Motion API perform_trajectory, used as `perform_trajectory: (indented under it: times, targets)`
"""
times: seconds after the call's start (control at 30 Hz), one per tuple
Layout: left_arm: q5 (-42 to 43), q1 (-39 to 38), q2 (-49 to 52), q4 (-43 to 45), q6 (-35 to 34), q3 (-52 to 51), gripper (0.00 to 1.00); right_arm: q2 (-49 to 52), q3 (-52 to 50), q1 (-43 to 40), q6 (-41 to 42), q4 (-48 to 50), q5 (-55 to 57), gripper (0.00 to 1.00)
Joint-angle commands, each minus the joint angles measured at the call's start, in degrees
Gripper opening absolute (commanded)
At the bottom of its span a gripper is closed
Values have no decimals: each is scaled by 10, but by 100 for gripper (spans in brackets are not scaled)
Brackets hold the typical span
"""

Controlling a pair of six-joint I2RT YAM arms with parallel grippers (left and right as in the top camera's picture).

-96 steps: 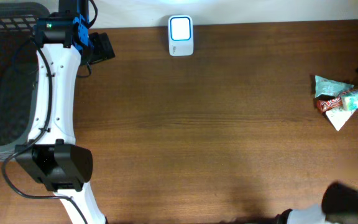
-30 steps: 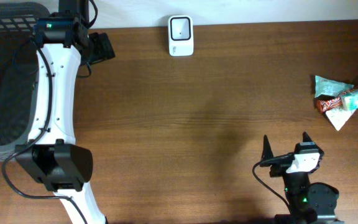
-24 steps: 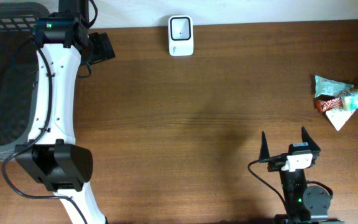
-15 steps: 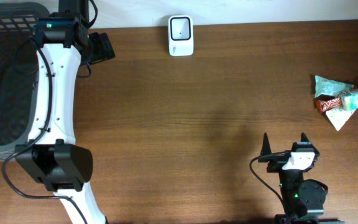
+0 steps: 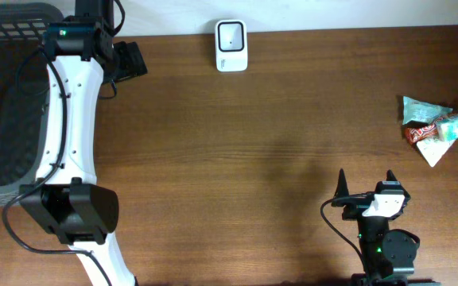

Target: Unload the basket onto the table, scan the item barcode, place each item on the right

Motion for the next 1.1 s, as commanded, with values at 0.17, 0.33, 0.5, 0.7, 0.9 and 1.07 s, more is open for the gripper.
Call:
perform_trajectory:
  times: [0.17,0.33,0.5,0.7,0.9,1.07]
  targets:
    - [0,1,0,1,-3,0,99,-5,-4,-4,-7,-3,0,99]
    - [0,1,0,1,-3,0,99,-5,-4,-4,-7,-3,0,99]
    - [-9,1,0,-6,-1,0,99,-5,-4,-4,-7,-3,0,99]
    - [9,-16,-51,-27,7,-33,99,-5,-4,-4,-7,-3,0,99]
    - [26,-141,-264,280,229,-357,99,-5,-4,-4,-7,-3,0,99]
    - [26,-196,-473,475,276,-632,99,-5,-4,-4,-7,-3,0,99]
